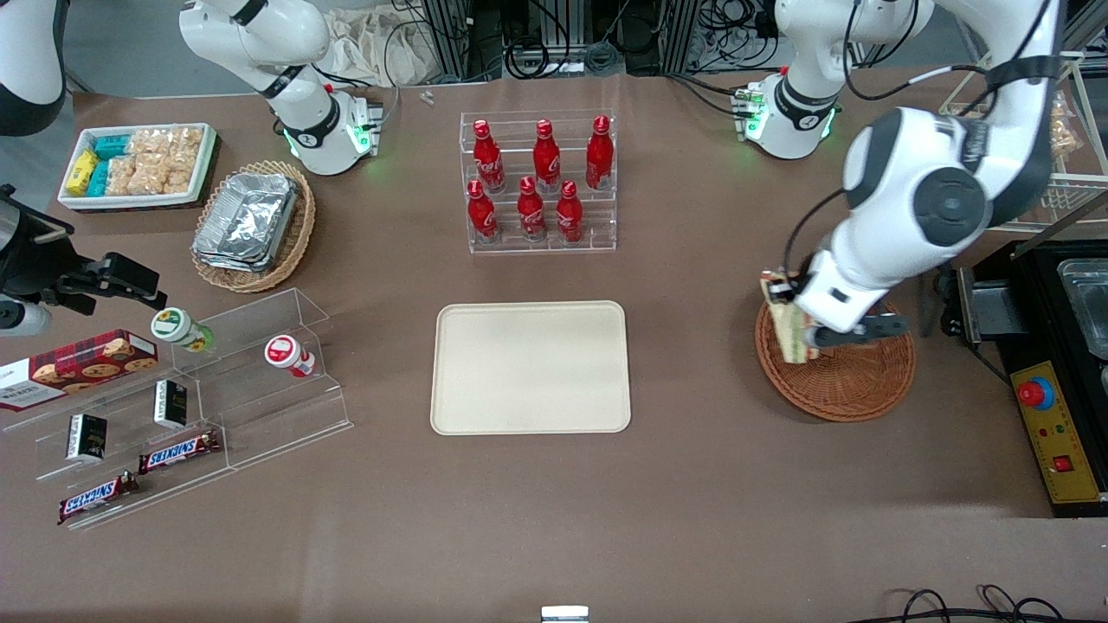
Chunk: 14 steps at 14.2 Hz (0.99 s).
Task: Place sandwich from basket to tray
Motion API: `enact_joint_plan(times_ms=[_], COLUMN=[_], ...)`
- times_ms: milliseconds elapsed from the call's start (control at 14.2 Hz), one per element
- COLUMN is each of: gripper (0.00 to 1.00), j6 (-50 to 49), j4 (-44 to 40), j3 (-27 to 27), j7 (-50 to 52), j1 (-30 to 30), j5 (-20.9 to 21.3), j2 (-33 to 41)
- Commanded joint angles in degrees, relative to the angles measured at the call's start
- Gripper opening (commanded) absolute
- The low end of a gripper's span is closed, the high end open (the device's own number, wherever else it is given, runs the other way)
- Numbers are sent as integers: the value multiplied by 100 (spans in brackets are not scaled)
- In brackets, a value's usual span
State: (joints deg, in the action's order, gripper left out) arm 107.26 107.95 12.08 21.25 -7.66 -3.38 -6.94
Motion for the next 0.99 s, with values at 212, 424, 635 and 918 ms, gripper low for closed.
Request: enact_joint_plan(times_ms=[212, 424, 635, 918], gripper=[0, 0, 0, 0], j6=[163, 172, 521, 1112], j4=[-1177, -1916, -2287, -2261], j3=[664, 647, 647, 647], j7=[228, 1089, 1950, 2155], j1=[-665, -1323, -1694, -1836], j5=[962, 1067, 1558, 1771], j2=[-1290, -2213, -2935, -3322])
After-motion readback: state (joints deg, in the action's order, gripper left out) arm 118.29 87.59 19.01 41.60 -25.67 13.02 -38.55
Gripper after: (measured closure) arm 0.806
